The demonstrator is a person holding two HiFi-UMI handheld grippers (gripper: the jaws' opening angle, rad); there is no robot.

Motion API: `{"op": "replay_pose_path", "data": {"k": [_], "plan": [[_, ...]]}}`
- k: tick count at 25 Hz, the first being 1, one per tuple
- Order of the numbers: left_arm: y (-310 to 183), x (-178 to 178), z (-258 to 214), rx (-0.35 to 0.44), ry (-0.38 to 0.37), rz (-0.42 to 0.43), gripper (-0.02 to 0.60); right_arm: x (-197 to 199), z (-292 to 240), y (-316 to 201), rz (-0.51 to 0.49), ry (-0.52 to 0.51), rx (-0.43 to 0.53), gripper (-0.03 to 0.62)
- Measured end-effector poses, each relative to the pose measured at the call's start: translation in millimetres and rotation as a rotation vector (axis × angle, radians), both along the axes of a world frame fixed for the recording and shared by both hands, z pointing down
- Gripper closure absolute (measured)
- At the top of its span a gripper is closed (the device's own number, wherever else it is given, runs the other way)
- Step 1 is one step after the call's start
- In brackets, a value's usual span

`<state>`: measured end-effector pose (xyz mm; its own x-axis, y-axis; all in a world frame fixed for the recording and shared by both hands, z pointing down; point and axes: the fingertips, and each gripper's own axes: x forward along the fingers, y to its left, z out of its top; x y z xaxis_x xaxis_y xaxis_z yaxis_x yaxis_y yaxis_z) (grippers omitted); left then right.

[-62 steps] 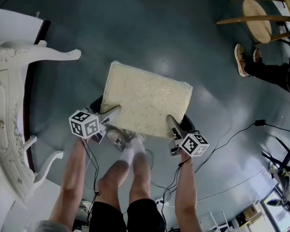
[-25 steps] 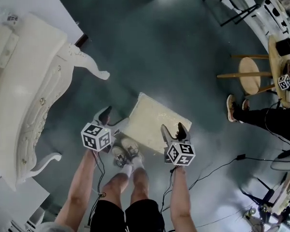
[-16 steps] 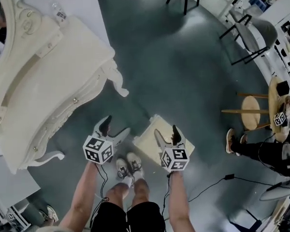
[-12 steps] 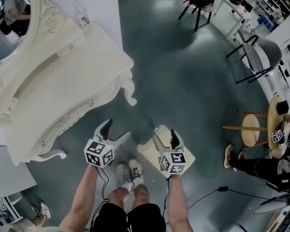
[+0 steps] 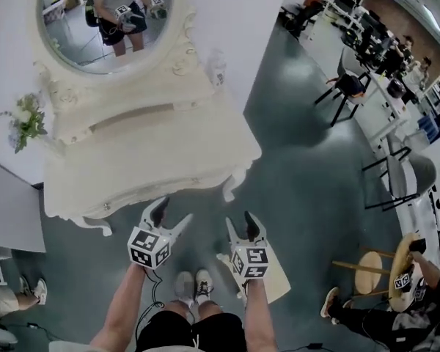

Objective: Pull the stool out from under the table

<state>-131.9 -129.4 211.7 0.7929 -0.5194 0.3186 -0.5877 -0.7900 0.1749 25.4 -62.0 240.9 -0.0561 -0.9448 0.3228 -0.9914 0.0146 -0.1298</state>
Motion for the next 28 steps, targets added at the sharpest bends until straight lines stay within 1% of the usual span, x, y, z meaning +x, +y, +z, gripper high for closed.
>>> {"op": "replay_pose_path", "data": {"k": [3, 7, 12, 15, 21, 24, 28], "plan": [[-5.5, -41.4, -32.8, 0.062, -0.004, -0.091, 0.255, -41.6, -39.0, -26.0, -0.096, 0.024, 0.046, 0.362], [-9.6, -93.1, -71.4, 0.081, 0.0, -0.176, 0.291, -96.3, -86.3, -45.6, -0.164, 0.045, 0.079, 0.432], [-7.0, -155.0, -109.8, 0.144, -0.021, -0.321, 0.342, -157.7, -126.5, -62.7, -0.281, 0.065, 0.131, 0.474], [-0.1, -183.0, -131.9, 0.169, -0.019, -0.377, 0.368, -185.3, -152.1, -61.2, -0.329, 0.074, 0.164, 0.496], [18.7, -227.8, -160.1, 0.217, -0.041, -0.464, 0.451, -231.1, -186.9, -50.5, -0.394, 0.081, 0.215, 0.526], [27.8, -235.7, -169.7, 0.243, -0.053, -0.477, 0.481, -241.8, -197.1, -46.1, -0.401, 0.079, 0.239, 0.539], [38.2, -244.6, -176.8, 0.246, -0.049, -0.504, 0.517, -251.6, -203.1, -36.5, -0.414, 0.097, 0.25, 0.553]]}}
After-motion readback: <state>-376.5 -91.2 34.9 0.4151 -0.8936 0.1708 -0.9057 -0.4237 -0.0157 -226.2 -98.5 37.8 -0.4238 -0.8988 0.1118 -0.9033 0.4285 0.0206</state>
